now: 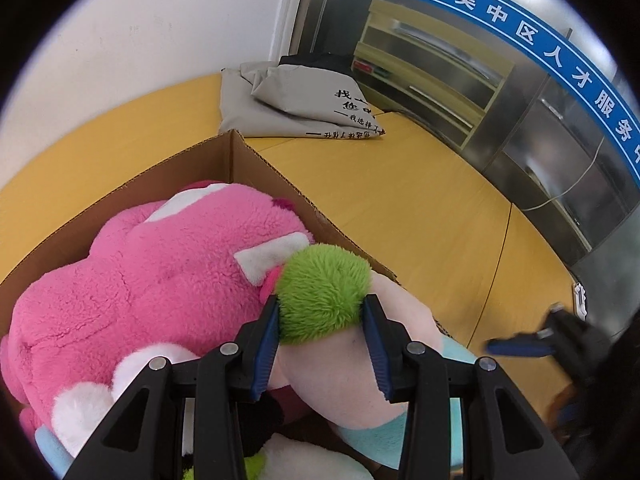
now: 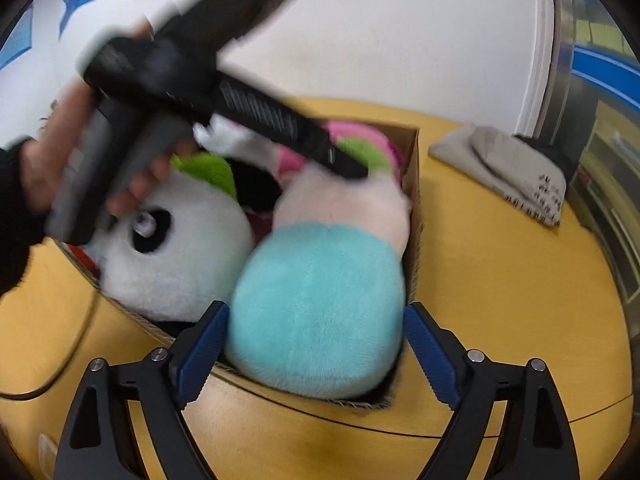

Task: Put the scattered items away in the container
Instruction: 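Lift the pig plush with both grippers and lower it into the box, then open both grippers and withdraw from the pig plush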

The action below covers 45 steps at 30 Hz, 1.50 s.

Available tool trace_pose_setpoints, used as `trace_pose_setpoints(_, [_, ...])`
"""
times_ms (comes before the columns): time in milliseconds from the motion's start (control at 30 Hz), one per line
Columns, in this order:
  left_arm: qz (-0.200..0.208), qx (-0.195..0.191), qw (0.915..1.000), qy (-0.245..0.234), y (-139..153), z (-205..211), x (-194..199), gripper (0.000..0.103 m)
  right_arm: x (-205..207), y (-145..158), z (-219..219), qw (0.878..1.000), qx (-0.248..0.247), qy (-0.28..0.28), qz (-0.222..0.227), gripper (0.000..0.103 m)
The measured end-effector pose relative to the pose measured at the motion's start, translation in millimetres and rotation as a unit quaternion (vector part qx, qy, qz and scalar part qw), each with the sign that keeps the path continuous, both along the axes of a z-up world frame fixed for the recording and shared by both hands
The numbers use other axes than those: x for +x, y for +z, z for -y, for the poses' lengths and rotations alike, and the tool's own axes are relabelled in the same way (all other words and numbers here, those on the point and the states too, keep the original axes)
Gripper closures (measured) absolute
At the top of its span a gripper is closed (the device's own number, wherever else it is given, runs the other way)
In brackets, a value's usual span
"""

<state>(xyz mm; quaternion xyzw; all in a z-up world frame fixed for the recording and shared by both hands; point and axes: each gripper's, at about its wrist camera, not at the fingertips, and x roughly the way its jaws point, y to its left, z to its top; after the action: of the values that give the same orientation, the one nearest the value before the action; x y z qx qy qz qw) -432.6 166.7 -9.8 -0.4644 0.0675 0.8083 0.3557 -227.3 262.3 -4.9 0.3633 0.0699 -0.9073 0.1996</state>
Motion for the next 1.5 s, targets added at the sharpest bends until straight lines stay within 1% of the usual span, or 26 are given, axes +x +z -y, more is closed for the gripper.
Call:
trace_pose_setpoints(67, [0.003, -0.002, 1.0000, 0.000, -3, -2, -2, 0.062, 3, 20, -8, 1.000, -0.026, 0.005, -0.015, 0.012])
trace_pose_setpoints(133, [0.005, -0.006, 1.0000, -0.001, -6, -5, -3, 0.062, -5, 29, -9, 0.999, -0.032, 0.009, -0.020, 0.016])
trace_pose_setpoints(200, [0.005, -0.008, 1.0000, -0.002, -7, -6, -3, 0.062, -22, 19, -3, 0.999, -0.025, 0.019, 0.004, 0.043])
trace_pose_setpoints(267, [-0.002, 0.004, 1.0000, 0.003, 2, -3, 1, 0.062, -37, -2, 4, 0.999, -0.011, 0.024, 0.033, 0.054])
trace_pose_setpoints(300, [-0.005, 0.010, 0.9999, 0.005, 7, -2, 3, 0.062, -39, -12, 7, 0.999, -0.009, 0.024, 0.037, 0.054])
trace_pose_setpoints(367, [-0.012, 0.022, 0.9996, 0.009, 16, 1, 8, 0.061, -38, -22, 6, 0.999, -0.026, 0.021, 0.040, 0.054])
trace_pose_setpoints(433, [-0.019, 0.034, 0.9991, 0.013, 25, 4, 13, 0.062, -36, -25, 4, 0.998, -0.042, 0.019, 0.046, 0.054])
trace_pose_setpoints(467, [-0.022, 0.041, 0.9988, 0.015, 29, 5, 15, 0.066, -36, -26, 3, 0.998, -0.045, 0.019, 0.048, 0.054])
trace_pose_setpoints(567, [-0.032, 0.059, 0.9975, 0.021, 43, 10, 22, 0.066, -35, -27, 4, 0.997, -0.048, 0.020, 0.055, 0.053])
trace_pose_setpoints(600, [-0.034, 0.056, 0.9976, 0.023, 44, 9, 23, 0.066, -36, -27, 4, 0.997, -0.049, 0.020, 0.058, 0.053])
trace_pose_setpoints(700, [-0.030, -0.027, 0.9988, 0.027, 19, -12, 15, 0.067, -36, -28, 5, 0.997, -0.048, 0.018, 0.060, 0.052])
trace_pose_setpoints(800, [-0.017, -0.057, 0.9980, 0.020, -7, -25, 8, 0.068, -31, -28, 8, 0.998, -0.040, 0.011, 0.057, 0.052])
trace_pose_setpoints(867, [-0.011, -0.054, 0.9982, 0.023, -9, -25, 6, 0.067, -32, -28, 6, 0.997, -0.043, 0.005, 0.058, 0.052])
trace_pose_setpoints(933, [-0.015, -0.073, 0.9971, 0.018, -15, -28, 5, 0.065, -34, -28, 6, 0.997, -0.048, 0.001, 0.063, 0.051])
trace_pose_setpoints(967, [-0.012, -0.069, 0.9973, 0.020, -15, -26, 5, 0.064, -34, -28, 7, 0.997, -0.048, 0.000, 0.065, 0.049])
trace_pose_setpoints(1033, [-0.006, -0.063, 0.9977, 0.024, -17, -23, 3, 0.063, -35, -27, 10, 0.997, -0.045, -0.001, 0.067, 0.038])
trace_pose_setpoints(1067, [-0.003, -0.059, 0.9979, 0.027, -18, -21, 3, 0.062, -33, -26, 15, 0.998, -0.034, 0.000, 0.061, 0.028])
trace_pose_setpoints(1100, [0.000, -0.051, 0.9981, 0.033, -16, -18, 3, 0.061, -29, -23, 21, 0.998, -0.018, 0.000, 0.052, 0.020])
trace_pose_setpoints(1133, [-0.004, -0.044, 0.9982, 0.041, -10, -13, 6, 0.060, -23, -18, 24, 0.999, -0.011, -0.001, 0.046, 0.015])
trace_pose_setpoints(1167, [-0.008, -0.038, 0.9981, 0.049, -4, -9, 9, 0.059, -17, -12, 26, 0.999, -0.010, -0.003, 0.041, 0.008])
trace_pose_setpoints(1200, [-0.015, -0.033, 0.9976, 0.059, 4, -1, 16, 0.054, -10, -6, 28, 0.999, -0.008, -0.005, 0.035, 0.007])
trace_pose_setpoints(1300, [-0.042, -0.026, 0.9950, 0.086, 32, 27, 48, 0.053, 21, 18, 27, 1.000, -0.011, -0.012, 0.003, 0.005])
trace_pose_setpoints(1367, [-0.070, -0.008, 0.9920, 0.105, 52, 56, 80, 0.050, 42, 32, 23, 1.000, -0.015, -0.026, -0.010, 0.001])
trace_pose_setpoints(1433, [-0.098, 0.004, 0.9864, 0.132, 68, 89, 117, 0.035, 58, 43, 20, 0.999, -0.023, -0.044, -0.011, 0.000])
trace_pose_setpoints(1467, [-0.112, 0.009, 0.9824, 0.149, 74, 106, 137, 0.023, 66, 45, 20, 0.998, -0.025, -0.054, -0.009, 0.000])
trace_pose_setpoints(1500, [-0.124, 0.015, 0.9776, 0.169, 79, 123, 159, 0.023, 74, 48, 21, 0.998, -0.028, -0.064, -0.007, 0.000])
